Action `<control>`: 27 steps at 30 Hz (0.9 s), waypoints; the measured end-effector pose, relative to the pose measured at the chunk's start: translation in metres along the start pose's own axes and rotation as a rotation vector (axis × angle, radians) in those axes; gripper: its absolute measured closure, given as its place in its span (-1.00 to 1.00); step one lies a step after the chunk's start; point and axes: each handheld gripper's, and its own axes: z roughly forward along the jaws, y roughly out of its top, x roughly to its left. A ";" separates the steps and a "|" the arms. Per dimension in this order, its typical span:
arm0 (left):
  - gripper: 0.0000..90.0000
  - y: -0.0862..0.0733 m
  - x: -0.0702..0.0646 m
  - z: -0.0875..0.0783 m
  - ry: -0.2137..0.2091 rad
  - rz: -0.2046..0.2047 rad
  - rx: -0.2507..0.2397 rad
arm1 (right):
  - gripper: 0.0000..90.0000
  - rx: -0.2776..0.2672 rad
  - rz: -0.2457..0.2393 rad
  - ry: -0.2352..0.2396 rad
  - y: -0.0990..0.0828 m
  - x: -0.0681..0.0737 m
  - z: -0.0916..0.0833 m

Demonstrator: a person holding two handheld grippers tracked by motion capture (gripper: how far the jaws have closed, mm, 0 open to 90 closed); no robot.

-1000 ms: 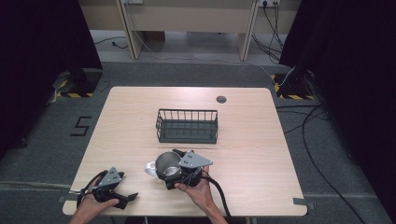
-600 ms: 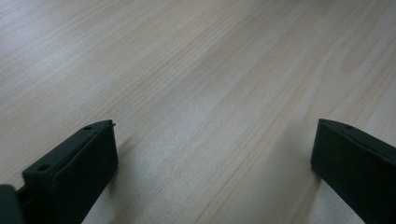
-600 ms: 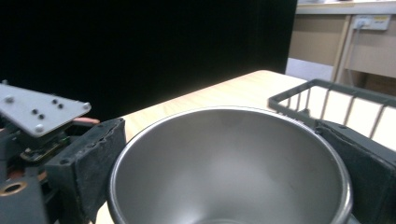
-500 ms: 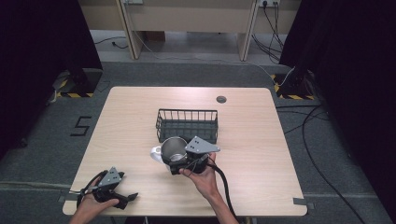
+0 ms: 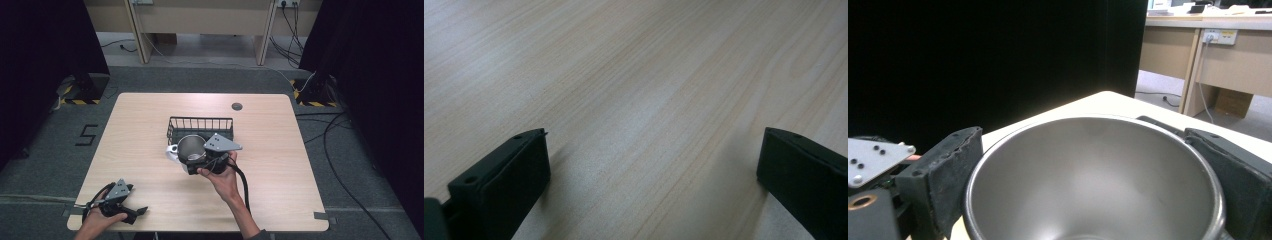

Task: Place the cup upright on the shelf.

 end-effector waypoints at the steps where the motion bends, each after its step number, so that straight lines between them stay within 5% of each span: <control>1: -1.00 0.000 0.000 0.000 0.000 0.000 0.000 | -0.87 0.001 -0.002 -0.004 0.003 -0.002 0.000; 14: -1.00 0.000 0.000 0.000 -0.001 -0.001 -0.001 | -0.87 -0.007 -0.016 -0.042 0.043 -0.029 -0.003; 27: -1.00 0.000 0.000 0.000 0.000 0.000 0.000 | -0.87 0.004 -0.018 -0.079 0.060 -0.058 0.000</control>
